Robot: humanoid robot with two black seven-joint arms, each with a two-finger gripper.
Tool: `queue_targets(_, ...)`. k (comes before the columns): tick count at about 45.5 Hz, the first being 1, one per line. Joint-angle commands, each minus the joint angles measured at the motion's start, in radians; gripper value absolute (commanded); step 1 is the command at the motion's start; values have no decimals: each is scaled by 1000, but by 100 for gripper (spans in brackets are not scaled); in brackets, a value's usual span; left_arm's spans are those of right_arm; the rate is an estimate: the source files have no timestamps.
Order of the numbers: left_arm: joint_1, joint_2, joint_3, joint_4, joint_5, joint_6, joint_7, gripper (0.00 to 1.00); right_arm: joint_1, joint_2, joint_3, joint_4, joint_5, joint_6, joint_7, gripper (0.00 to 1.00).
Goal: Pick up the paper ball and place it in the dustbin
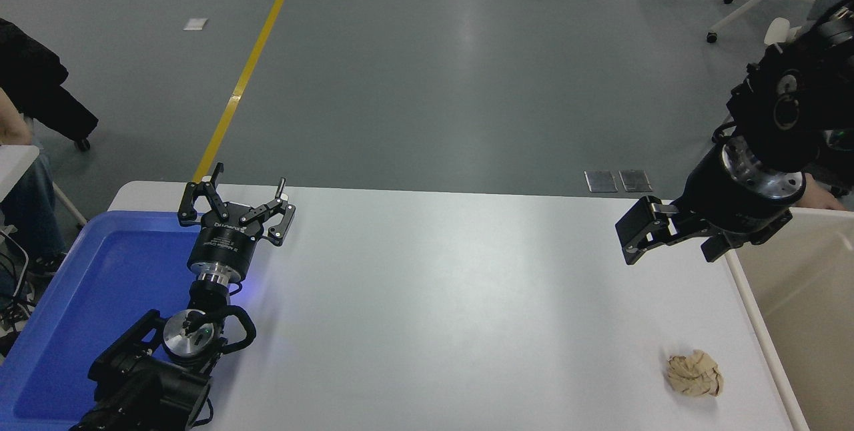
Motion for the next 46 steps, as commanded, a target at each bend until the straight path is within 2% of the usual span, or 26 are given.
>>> queue_targets(1,0,-1,-3,0,-2,-1,-1,99,-1,3,2,-1,-4,-4,0,100)
queue_targets(20,0,1,0,0,0,-1,-1,99,-2,0,-3,-8,-10,-4,0,100)
queue_targets(26,0,1,0,0,-2,0,-1,99,-8,-16,-7,-10,-62,-7,0,100)
queue_targets(35,0,1,0,0,0,-1,-1,99,-50,-122,-33,-28,-149,-28,1,100)
queue_targets(46,0,1,0,0,0,0,-1,99,-198,-270,-24,-79,-317,-103,0,100)
